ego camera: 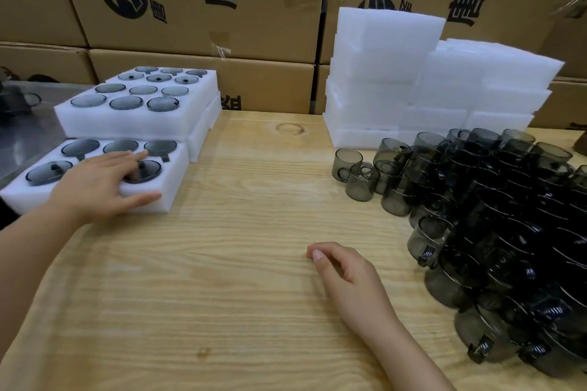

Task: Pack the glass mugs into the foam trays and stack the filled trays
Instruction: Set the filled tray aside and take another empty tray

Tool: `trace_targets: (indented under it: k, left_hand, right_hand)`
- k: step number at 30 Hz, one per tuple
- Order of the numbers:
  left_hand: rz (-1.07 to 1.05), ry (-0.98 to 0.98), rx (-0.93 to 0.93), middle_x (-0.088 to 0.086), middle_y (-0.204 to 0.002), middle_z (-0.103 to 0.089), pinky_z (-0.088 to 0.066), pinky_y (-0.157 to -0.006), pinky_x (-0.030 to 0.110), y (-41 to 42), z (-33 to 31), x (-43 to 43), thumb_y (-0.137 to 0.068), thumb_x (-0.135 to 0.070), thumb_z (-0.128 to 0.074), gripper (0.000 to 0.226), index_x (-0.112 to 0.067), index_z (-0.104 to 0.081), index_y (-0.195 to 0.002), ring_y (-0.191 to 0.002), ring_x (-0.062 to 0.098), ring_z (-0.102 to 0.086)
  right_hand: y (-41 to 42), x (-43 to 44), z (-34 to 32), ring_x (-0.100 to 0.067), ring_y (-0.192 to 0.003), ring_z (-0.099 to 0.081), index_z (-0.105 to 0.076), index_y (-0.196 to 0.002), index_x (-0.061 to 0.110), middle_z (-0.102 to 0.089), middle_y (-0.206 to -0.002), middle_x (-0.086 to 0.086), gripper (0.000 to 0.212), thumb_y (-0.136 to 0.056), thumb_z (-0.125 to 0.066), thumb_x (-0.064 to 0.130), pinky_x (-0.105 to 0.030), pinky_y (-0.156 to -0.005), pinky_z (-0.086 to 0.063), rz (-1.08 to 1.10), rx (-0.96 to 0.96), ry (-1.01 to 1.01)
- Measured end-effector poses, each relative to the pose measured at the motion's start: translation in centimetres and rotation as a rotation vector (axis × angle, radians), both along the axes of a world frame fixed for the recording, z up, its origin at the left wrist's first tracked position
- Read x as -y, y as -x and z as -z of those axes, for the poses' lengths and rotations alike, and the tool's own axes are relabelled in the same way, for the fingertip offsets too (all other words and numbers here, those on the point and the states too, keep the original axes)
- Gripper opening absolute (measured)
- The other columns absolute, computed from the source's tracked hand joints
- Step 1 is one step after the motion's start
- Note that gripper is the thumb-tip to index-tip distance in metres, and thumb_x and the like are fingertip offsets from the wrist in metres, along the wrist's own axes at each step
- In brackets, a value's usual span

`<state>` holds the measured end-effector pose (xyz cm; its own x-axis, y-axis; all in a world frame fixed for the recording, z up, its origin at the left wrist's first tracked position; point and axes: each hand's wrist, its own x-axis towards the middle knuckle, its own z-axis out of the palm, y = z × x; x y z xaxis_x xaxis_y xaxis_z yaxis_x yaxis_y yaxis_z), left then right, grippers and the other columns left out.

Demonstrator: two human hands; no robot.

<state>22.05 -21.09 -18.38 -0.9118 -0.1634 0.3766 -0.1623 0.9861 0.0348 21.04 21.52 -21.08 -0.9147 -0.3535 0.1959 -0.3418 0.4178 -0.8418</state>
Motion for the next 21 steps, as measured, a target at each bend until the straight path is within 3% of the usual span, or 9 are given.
trace_targets:
  k: [3,5,7,9,11,15,18,21]
  left_hand:
    - [0.036,0.024,0.027,0.006,-0.141,-0.052,-0.028,-0.11,0.042,-0.3,-0.4,-0.8,-0.067,-0.082,-0.032,0.096,-0.009,-0.061,-0.123,-0.131,0.024,-0.046]
    - [0.034,0.02,-0.099,0.012,-0.141,-0.051,-0.015,-0.115,0.039,-1.1,-0.4,-2.6,-0.072,-0.073,-0.038,0.08,-0.007,-0.062,-0.11,-0.13,0.028,-0.046]
    - [0.028,-0.07,-0.391,0.018,-0.133,-0.053,-0.023,-0.111,0.044,-1.9,-0.1,-6.5,-0.078,-0.055,-0.05,0.06,-0.004,-0.06,-0.107,-0.125,0.034,-0.048]
    - [0.086,-0.316,-0.574,0.015,-0.121,-0.059,-0.034,-0.099,0.039,-2.3,0.5,-12.6,-0.081,-0.039,-0.053,0.043,-0.005,-0.058,-0.106,-0.114,0.033,-0.053]
    - [0.21,-0.546,-0.48,0.005,-0.11,-0.063,-0.036,-0.094,0.029,-2.0,1.3,-18.5,-0.082,-0.038,-0.05,0.04,-0.009,-0.061,-0.107,-0.106,0.025,-0.057]
    - [0.229,-0.483,-0.119,0.001,-0.125,-0.061,-0.037,-0.103,0.033,-0.5,3.6,-22.6,-0.086,-0.03,-0.062,0.042,-0.013,-0.059,-0.124,-0.118,0.021,-0.055]
    - [0.159,-0.58,-0.092,0.002,-0.117,-0.065,-0.04,-0.097,0.029,-0.2,3.9,-21.9,-0.086,-0.019,-0.065,0.03,-0.012,-0.064,-0.115,-0.111,0.022,-0.057]
    - [0.196,-0.548,-0.109,0.0,-0.108,-0.067,-0.042,-0.093,0.031,-0.2,3.9,-21.7,-0.085,-0.016,-0.067,0.018,-0.013,-0.069,-0.102,-0.104,0.022,-0.059]
  right_hand:
    - [-0.1,0.1,-0.1,0.003,-0.096,-0.055,-0.07,-0.099,0.023,-0.065,-0.091,0.02,0.016,-0.093,-0.055,0.026,-0.024,-0.092,-0.041,0.009,-0.023,-0.029]
    - [-0.2,0.1,-0.2,0.002,-0.097,-0.054,-0.07,-0.099,0.023,-0.064,-0.091,0.021,0.016,-0.093,-0.054,0.025,-0.028,-0.094,-0.04,0.006,-0.044,-0.045]
    - [-0.3,0.2,-0.3,0.001,-0.097,-0.054,-0.069,-0.1,0.022,-0.064,-0.092,0.02,0.016,-0.093,-0.054,0.024,-0.03,-0.095,-0.04,0.001,-0.056,-0.056]
    - [-0.3,0.2,-0.4,0.0,-0.097,-0.054,-0.069,-0.101,0.021,-0.065,-0.094,0.017,0.017,-0.093,-0.054,0.023,-0.032,-0.095,-0.039,-0.003,-0.068,-0.07]
    - [-0.3,0.2,-0.4,-0.001,-0.097,-0.054,-0.069,-0.102,0.021,-0.066,-0.096,0.015,0.017,-0.093,-0.054,0.022,-0.033,-0.094,-0.039,-0.006,-0.087,-0.087]
    - [-0.4,0.2,-0.4,-0.003,-0.099,-0.054,-0.069,-0.102,0.02,-0.065,-0.099,0.015,0.016,-0.093,-0.055,0.021,-0.031,-0.095,-0.038,-0.031,-0.131,-0.136]
    - [-0.4,0.1,-0.4,-0.002,-0.099,-0.054,-0.069,-0.1,0.02,-0.066,-0.099,0.015,0.016,-0.093,-0.055,0.022,-0.026,-0.093,-0.039,-0.039,-0.13,-0.169]
    - [0.2,0.9,-1.7,-0.006,-0.084,-0.059,-0.071,-0.09,0.021,-0.069,-0.084,0.01,0.017,-0.092,-0.055,0.024,-0.022,-0.079,-0.044,0.005,-0.094,-0.155]
